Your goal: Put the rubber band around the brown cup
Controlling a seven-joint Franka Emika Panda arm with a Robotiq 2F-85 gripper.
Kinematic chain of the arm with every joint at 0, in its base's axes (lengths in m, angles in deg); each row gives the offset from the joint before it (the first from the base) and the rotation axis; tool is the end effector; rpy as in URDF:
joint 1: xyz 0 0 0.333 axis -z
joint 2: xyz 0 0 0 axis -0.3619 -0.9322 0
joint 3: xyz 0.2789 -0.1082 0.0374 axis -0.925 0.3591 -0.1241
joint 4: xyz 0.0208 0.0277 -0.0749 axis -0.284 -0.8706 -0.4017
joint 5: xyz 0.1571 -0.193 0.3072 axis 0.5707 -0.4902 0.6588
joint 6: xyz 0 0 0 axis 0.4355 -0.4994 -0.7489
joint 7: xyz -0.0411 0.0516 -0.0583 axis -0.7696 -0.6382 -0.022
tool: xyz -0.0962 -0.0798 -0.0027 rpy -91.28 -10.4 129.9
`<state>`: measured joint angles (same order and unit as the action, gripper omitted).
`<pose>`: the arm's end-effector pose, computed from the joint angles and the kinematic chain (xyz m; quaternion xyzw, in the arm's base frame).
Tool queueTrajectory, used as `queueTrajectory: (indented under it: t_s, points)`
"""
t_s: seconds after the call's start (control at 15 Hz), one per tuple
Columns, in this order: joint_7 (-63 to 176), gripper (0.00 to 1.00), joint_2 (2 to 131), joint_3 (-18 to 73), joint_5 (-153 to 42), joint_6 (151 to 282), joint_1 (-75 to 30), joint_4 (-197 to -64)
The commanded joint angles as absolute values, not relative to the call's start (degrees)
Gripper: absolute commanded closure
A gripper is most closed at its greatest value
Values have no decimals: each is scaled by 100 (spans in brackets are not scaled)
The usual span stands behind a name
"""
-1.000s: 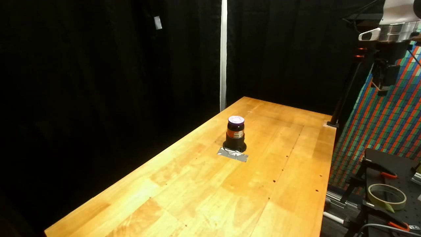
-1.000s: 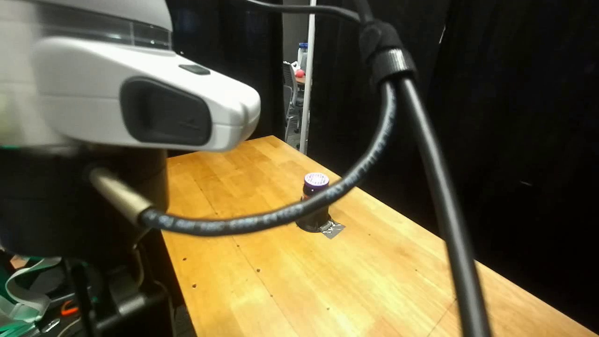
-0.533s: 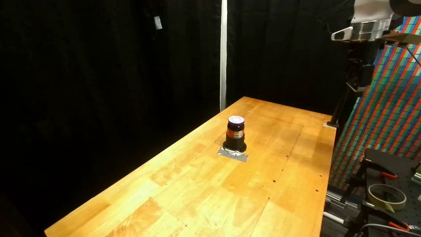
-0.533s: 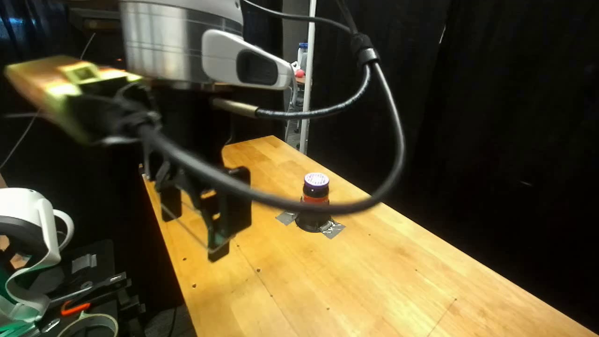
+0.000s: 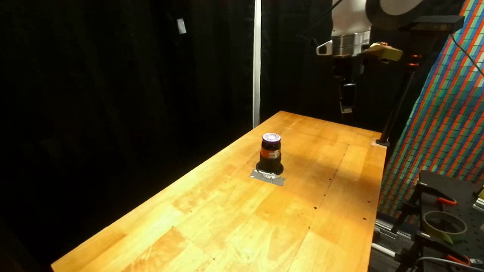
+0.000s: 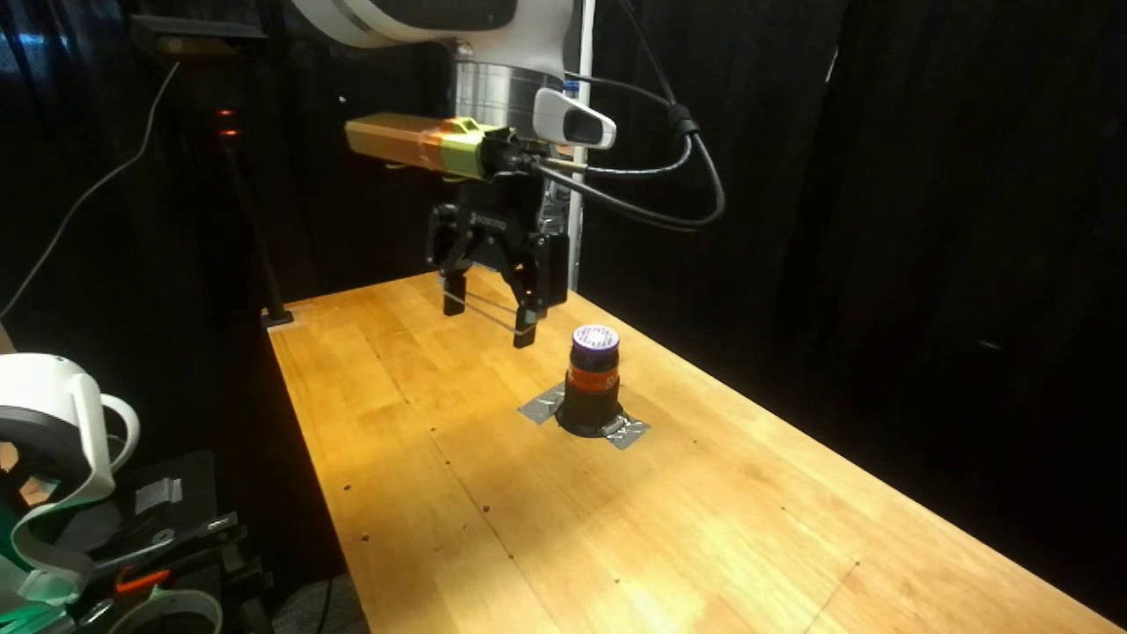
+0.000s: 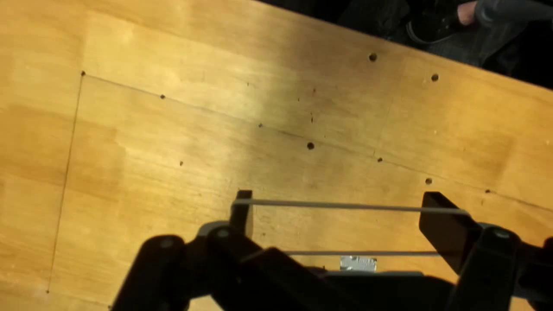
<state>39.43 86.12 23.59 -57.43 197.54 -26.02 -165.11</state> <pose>0.5014 0.0380 0.3573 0.9815 0.1740 -0.0722 0.0348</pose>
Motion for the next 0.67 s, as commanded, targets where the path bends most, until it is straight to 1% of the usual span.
queueTrajectory:
  t_s: [0.0,0.4,0.6]
  points:
    - [4616,0,7324,2142,-5612,20039,-2606,-15172]
    - [5052,0,5749,2061,-5595,20713,-2611,-13745]
    - [4932,0,5239,1996,-5453,20573,-2580,-13227]
